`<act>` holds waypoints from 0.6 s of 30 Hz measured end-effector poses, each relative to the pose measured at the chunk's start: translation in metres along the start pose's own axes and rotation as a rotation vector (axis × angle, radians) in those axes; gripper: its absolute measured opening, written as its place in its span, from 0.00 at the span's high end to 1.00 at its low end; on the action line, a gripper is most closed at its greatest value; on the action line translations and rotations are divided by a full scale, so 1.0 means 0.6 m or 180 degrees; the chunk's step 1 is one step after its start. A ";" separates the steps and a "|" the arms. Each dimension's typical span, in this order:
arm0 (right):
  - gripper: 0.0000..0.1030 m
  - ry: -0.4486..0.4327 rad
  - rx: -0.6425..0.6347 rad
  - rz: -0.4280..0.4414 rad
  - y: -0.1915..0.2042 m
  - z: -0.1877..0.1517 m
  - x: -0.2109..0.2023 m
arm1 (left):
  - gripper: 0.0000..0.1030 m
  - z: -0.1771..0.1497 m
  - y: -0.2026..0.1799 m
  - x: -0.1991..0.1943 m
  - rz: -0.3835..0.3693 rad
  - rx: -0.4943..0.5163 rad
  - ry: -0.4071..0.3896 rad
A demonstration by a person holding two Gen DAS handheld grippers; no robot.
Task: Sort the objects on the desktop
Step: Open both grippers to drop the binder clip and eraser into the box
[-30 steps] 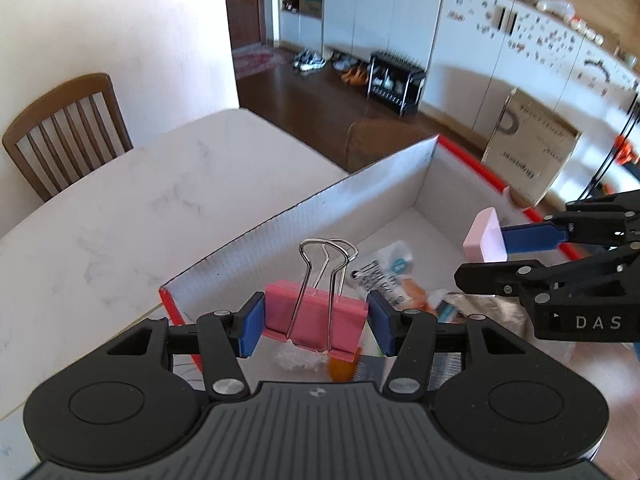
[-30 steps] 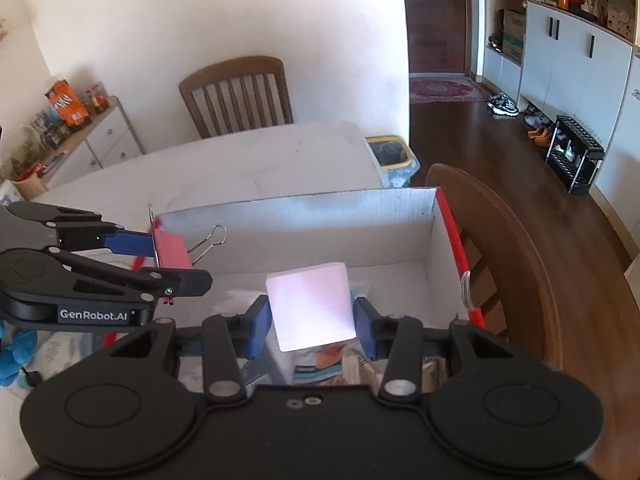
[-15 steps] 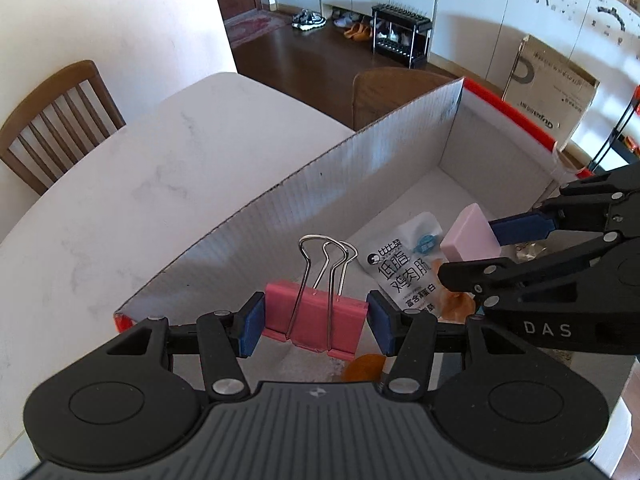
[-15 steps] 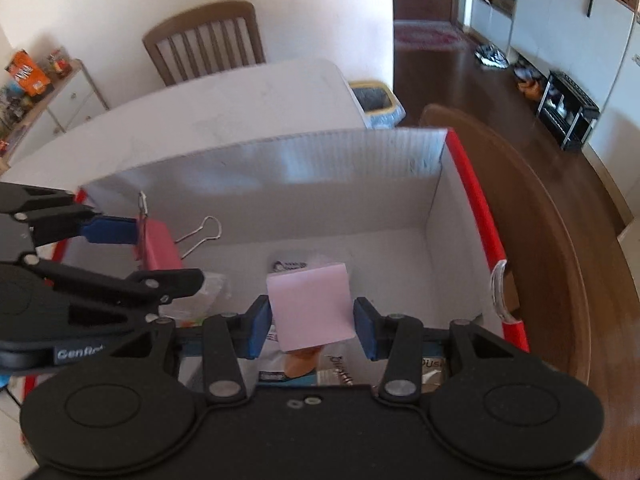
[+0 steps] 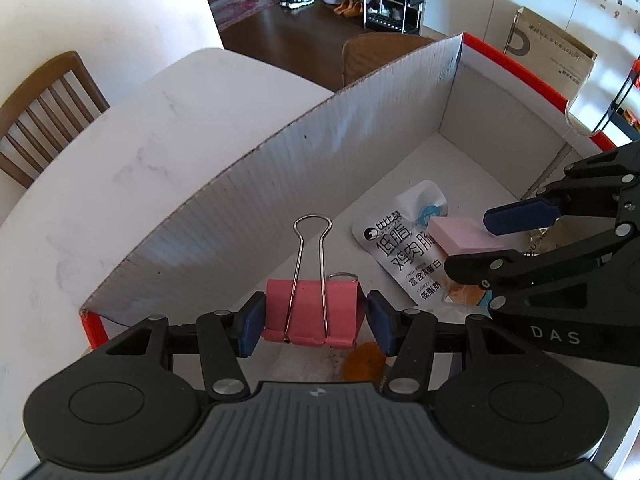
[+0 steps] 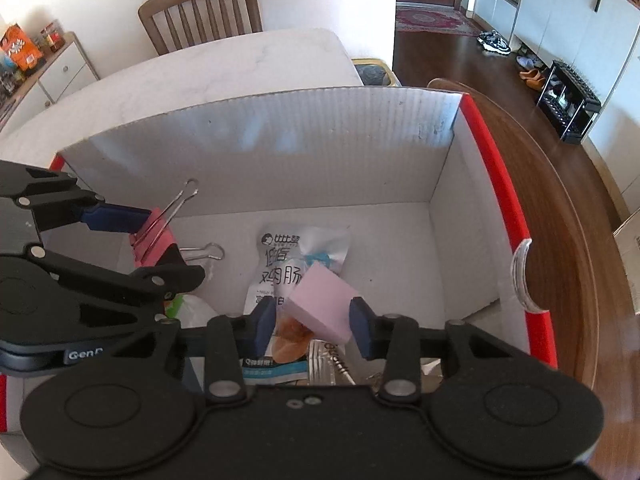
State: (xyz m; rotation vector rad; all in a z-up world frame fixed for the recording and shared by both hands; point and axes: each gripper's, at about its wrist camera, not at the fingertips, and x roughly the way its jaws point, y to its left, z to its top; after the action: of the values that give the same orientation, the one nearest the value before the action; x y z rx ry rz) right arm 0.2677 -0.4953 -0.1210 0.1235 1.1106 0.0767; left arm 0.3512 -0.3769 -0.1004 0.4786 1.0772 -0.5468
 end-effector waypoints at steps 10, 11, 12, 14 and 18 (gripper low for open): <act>0.43 -0.0026 -0.0025 0.0066 -0.006 -0.001 -0.019 | 0.44 0.002 0.012 -0.002 -0.0106 -0.0136 -0.0020; 0.39 -0.0043 -0.0028 0.0066 -0.008 -0.003 -0.024 | 0.38 0.001 0.013 -0.006 -0.0116 -0.0148 -0.0041; 0.36 -0.0060 -0.0034 0.0080 -0.012 -0.004 -0.031 | 0.36 -0.001 0.012 -0.010 -0.0120 -0.0150 -0.0069; 0.34 -0.0104 -0.0041 0.0131 -0.016 -0.008 -0.044 | 0.35 -0.004 0.011 -0.019 -0.0131 -0.0139 -0.0138; 0.31 -0.0201 -0.0096 0.0176 -0.020 -0.022 -0.073 | 0.35 -0.007 0.012 -0.037 -0.0131 -0.0140 -0.0227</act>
State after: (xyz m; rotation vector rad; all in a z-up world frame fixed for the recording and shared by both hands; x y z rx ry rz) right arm 0.2364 -0.5116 -0.0894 0.1288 1.0426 0.1379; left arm 0.3445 -0.3646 -0.0809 0.3963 1.0305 -0.5715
